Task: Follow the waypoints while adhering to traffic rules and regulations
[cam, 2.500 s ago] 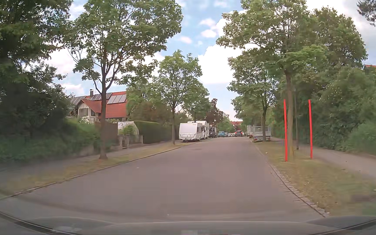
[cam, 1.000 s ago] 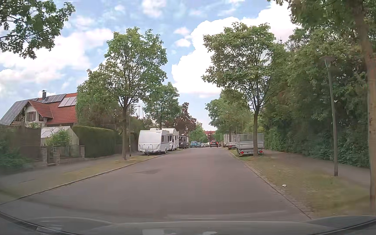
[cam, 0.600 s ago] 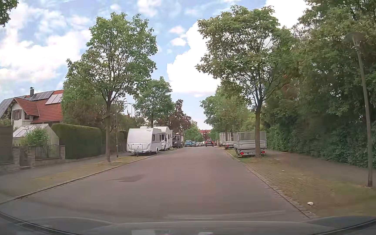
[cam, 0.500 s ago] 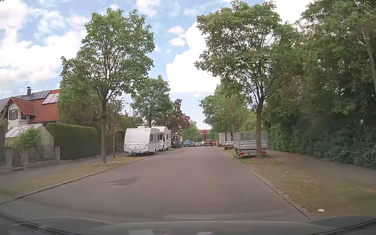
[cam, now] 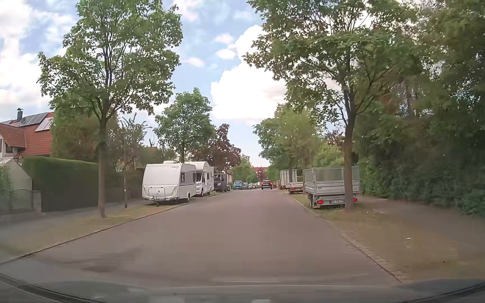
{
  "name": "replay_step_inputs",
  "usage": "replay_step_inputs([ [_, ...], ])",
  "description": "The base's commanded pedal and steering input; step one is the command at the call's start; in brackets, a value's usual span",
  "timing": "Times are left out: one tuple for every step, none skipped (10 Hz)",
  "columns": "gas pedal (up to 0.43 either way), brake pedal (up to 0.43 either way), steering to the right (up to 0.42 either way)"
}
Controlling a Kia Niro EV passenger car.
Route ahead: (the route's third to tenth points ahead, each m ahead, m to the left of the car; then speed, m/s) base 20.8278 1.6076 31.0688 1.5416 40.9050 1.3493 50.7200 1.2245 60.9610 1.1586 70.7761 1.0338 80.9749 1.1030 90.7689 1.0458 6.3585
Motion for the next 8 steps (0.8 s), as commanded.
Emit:
replay_step_inputs([
  [0.110,0.018,0.001],
  [0.087,0.018,0.001],
  [0.047,0.018,0.001],
  [0.047,0.018,0.001],
  [0.047,0.018,0.001],
  [0.047,0.018,0.001],
  [0.047,0.018,0.001],
  [0.047,0.018,0.000],
])
